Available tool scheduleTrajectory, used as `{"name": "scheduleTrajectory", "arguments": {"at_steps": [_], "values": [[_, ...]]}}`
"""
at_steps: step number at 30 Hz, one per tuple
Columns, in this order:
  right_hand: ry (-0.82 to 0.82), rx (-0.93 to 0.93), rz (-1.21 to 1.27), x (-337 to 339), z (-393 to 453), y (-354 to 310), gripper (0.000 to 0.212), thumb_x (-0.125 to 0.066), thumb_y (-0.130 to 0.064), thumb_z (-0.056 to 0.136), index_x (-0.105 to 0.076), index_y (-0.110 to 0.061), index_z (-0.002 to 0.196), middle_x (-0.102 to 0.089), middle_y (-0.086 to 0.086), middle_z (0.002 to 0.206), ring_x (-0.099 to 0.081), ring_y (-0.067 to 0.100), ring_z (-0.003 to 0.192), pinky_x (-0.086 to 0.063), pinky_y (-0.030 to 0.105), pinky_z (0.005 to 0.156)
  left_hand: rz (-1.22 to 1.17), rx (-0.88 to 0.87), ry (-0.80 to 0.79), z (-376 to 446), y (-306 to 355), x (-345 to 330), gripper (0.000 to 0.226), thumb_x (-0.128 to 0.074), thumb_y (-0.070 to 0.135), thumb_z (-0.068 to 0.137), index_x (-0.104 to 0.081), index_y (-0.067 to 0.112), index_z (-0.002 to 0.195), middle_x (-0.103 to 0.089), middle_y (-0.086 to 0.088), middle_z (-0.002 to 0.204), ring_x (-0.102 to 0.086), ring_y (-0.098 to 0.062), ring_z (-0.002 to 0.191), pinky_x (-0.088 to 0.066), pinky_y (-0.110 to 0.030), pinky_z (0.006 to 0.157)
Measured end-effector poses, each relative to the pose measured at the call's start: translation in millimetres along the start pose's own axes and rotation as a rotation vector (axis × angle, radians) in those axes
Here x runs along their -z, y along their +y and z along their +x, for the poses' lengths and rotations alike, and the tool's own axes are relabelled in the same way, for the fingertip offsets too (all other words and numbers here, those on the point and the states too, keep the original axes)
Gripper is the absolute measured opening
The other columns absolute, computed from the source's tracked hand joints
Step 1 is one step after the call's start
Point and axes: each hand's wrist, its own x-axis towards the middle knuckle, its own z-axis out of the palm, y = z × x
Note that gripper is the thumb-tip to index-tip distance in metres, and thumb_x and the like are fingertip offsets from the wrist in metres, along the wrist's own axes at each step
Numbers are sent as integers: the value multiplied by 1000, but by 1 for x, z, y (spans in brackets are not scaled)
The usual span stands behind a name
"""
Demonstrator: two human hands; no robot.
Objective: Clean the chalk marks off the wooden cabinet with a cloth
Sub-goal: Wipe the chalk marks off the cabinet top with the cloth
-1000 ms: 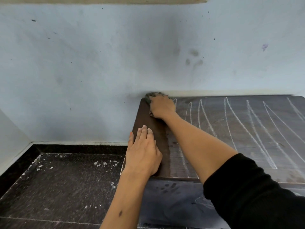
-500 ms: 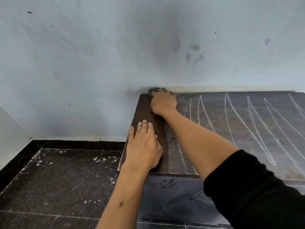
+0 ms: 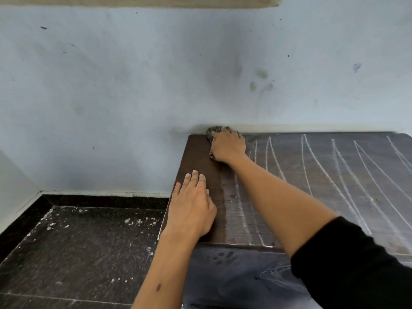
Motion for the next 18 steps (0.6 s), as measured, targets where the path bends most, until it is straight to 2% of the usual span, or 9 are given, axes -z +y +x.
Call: {"name": "scheduleTrajectory", "arguments": {"at_steps": [5,10,13,16,18], "values": [[-62,-34,-13,7,-3,-4,44,-45,-25,94,-42,-15,137,-34,12,146,-31,33,133,-35,47,103,-13,-3,-10,1,-1,0,52,-25,21,101,-14,13,151,-6,-3,160,-3,-16,147,-5,-33,119],[54,-22,-16,-1,-57,-6,43,-36,-24,97,-40,-19,140,-31,10,150,-32,32,133,-31,43,105,7,-6,6,0,-2,-2,53,-25,23,101,-11,12,151,-3,-7,160,-1,-18,147,-4,-33,120],[35,-21,-3,2,-57,-3,44,-33,-26,99,-37,-23,143,-28,7,153,-28,30,137,-28,43,108,-13,1,11,-1,-4,-4,53,-23,27,102,-10,12,152,0,-8,160,1,-19,147,-2,-32,120],[2,-10,8,3,-37,-1,43,-31,-25,100,-39,-23,142,-27,8,153,-28,31,137,-28,44,108,-10,-12,32,-2,-5,-6,54,-16,32,102,-10,12,152,-2,-5,160,1,-17,147,0,-31,120],[-13,-15,12,1,-23,0,44,-31,-25,100,-38,-22,143,-25,9,154,-27,32,137,-28,45,108,22,-21,55,-4,-4,-7,62,-5,36,94,-11,13,152,-4,-4,160,0,-16,147,0,-30,119]]}}
